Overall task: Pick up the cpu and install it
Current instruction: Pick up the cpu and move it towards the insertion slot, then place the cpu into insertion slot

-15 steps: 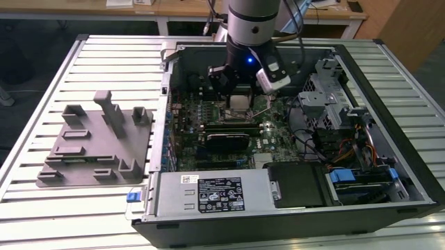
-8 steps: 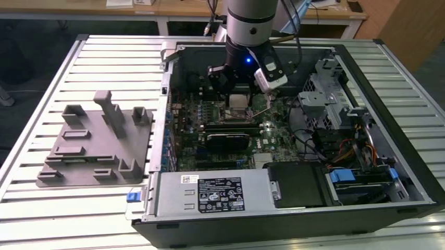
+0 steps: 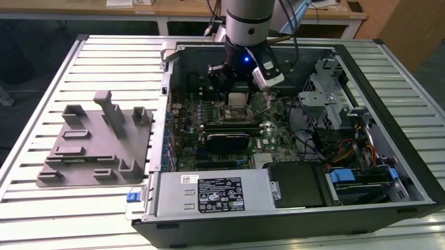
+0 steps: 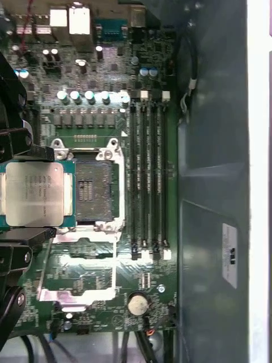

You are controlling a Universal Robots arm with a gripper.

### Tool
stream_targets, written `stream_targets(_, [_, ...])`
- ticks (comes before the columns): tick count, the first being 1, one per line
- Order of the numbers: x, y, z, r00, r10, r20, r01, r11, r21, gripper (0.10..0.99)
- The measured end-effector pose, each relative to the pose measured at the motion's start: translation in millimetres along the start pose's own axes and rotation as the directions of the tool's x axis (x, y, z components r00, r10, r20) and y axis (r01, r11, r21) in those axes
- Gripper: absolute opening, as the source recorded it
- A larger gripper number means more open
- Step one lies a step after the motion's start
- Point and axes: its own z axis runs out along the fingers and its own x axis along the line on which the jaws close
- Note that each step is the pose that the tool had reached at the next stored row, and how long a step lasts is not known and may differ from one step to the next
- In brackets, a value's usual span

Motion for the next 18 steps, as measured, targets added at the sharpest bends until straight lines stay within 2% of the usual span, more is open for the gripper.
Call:
stream_targets(5, [-0.2, 5.4, 5.1, 1.0000, 0.000, -0.0016, 0.000, 1.0000, 0.000, 0.541])
stream_targets(18, [-0.2, 5.4, 6.2, 1.0000, 0.000, -0.0019, 0.000, 1.0000, 0.000, 0.541])
